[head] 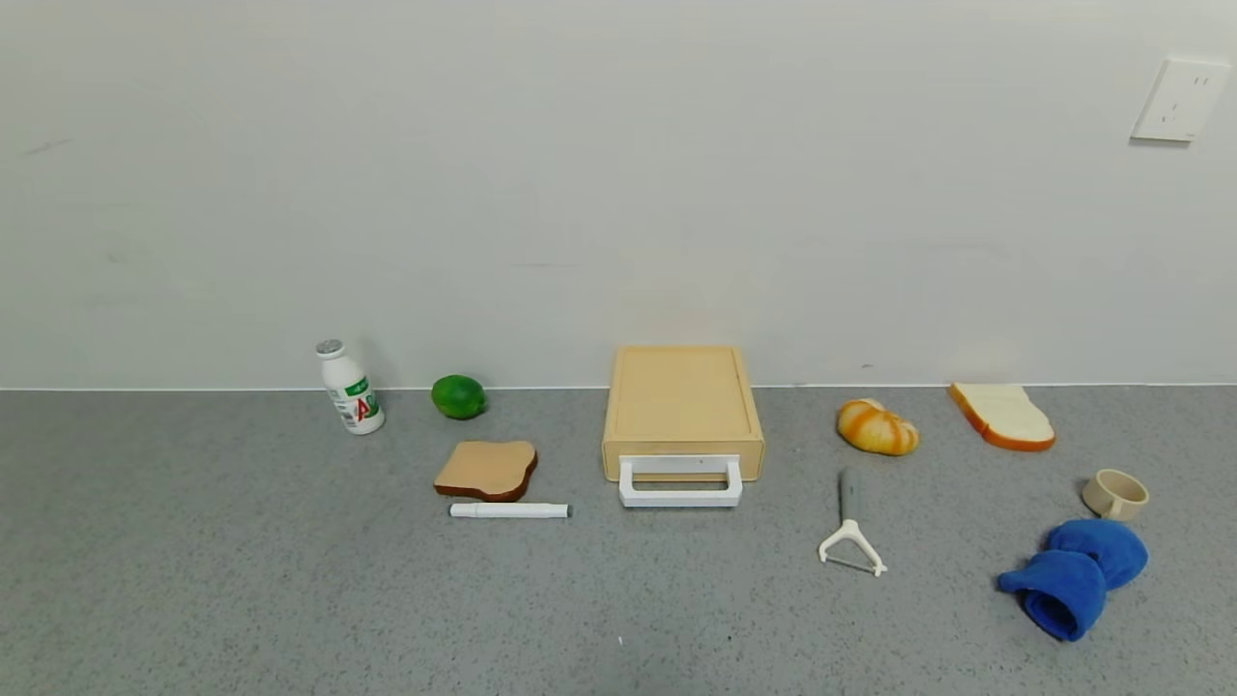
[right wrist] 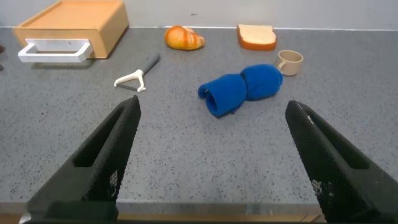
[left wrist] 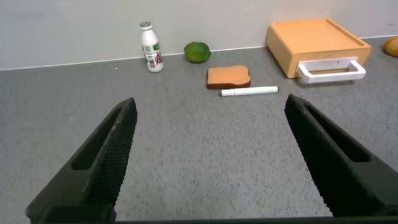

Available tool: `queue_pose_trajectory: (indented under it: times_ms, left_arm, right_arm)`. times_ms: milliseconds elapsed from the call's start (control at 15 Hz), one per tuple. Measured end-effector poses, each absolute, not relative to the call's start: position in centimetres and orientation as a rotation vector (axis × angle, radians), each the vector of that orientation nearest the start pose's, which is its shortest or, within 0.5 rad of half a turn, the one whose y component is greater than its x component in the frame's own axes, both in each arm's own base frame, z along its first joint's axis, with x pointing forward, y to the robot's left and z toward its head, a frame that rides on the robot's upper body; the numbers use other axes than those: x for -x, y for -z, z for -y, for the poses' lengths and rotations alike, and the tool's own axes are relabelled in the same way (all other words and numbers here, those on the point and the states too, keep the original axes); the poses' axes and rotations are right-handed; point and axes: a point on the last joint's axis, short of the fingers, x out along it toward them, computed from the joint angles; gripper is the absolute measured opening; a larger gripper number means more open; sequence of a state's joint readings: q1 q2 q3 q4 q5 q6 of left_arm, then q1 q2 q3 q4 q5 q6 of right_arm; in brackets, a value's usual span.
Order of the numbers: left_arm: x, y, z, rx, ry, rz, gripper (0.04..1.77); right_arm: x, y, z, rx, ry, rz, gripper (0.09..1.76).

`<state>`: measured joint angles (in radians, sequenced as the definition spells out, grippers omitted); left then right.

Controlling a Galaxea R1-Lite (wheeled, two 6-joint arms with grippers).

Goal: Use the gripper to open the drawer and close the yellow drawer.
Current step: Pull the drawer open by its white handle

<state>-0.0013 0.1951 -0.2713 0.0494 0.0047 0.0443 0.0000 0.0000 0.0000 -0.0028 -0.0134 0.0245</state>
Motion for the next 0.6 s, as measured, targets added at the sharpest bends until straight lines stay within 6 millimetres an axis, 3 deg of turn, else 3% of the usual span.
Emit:
queue_pose_trajectory:
  times_ms: [267, 600]
  left_arm:
    - [-1.0, -20.6, -0.1, -0.046, -0.042, -0.079, 1.72]
    - [-8.2, -25.9, -0.1, -0.049, -0.064, -0.270, 1.72]
  right_arm:
    - [2.3, -7.6, 0.0, -0.024, 0.013, 0.003, 1.71]
    - [2.3, -7.6, 0.0, -0.024, 0.014, 0.003, 1.71]
